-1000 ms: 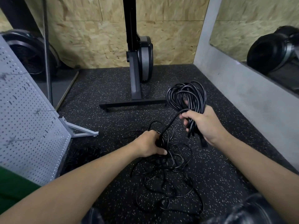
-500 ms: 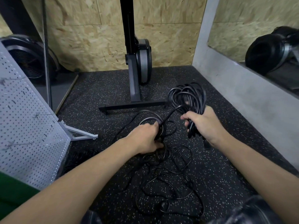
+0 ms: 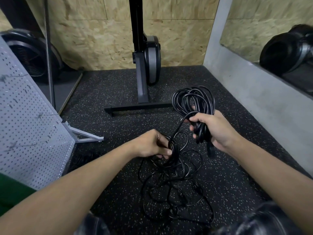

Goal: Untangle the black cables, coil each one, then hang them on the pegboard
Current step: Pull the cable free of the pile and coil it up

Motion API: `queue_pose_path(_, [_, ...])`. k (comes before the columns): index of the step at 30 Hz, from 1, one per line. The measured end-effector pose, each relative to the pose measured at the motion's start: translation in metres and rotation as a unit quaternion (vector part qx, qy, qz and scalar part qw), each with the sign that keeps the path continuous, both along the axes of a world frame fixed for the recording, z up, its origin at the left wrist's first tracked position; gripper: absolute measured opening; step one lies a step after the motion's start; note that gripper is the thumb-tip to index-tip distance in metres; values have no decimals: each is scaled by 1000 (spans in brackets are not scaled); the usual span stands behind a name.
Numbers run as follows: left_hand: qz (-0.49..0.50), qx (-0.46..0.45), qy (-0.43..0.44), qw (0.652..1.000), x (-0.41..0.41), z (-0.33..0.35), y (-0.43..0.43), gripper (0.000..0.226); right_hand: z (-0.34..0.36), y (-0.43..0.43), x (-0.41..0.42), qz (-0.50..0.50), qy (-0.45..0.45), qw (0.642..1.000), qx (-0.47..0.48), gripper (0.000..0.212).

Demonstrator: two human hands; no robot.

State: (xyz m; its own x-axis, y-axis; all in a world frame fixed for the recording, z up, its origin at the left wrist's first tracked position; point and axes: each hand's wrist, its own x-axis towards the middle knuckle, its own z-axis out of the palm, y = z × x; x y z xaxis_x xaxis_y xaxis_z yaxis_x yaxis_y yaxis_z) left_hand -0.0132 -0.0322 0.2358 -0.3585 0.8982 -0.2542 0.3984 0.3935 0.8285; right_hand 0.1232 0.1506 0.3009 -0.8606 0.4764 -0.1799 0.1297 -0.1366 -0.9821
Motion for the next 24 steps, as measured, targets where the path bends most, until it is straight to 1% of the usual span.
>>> queue_pose_path(2, [14,9,16,1000,-1,6,0,16,0,1,2,25,-1,999,-35,8])
queue_pose_path(5, [43,16,42,998,9,11,6,16,-2,3,3,72,-1,989,-130,30])
queue_pose_path(7, [50,23,65,996,18,12,12,10,-2,1,5,130,6,979,-156,39])
queue_pose_path(8, [45,26,100,994,22,12,15,9,-2,-1,6,154,7,975,-161,43])
queue_pose_path(10, [18,31,194,980,26,11,20,20,0,-3,6,184,4,972,-149,44])
queue_pose_path(12, [-7,27,270,962,30,13,23,29,2,-5,7,178,5,978,-112,34])
queue_pose_path(13, [-14,30,282,959,30,13,24,27,2,-5,6,164,11,982,-92,28])
queue_pose_path(14, [-20,38,276,960,30,14,24,22,3,-5,7,146,22,986,-77,24])
queue_pose_path(15, [-20,50,247,967,28,15,22,17,3,-4,7,129,34,989,-68,21])
queue_pose_path(17, [10,80,128,988,20,16,17,15,6,-2,8,108,61,990,-74,18])
queue_pose_path(18, [28,93,62,993,15,16,14,16,8,0,9,102,71,989,-83,17])
queue_pose_path(19, [40,102,17,994,11,15,12,16,10,1,10,99,77,988,-91,17])
queue_pose_path(20, [42,108,5,993,7,14,10,16,12,1,11,99,80,987,-96,18])
queue_pose_path(21, [36,110,13,993,5,12,10,17,14,0,11,102,81,986,-99,20])
queue_pose_path(24, [11,84,69,994,6,6,12,23,15,-4,12,122,86,984,-97,22])
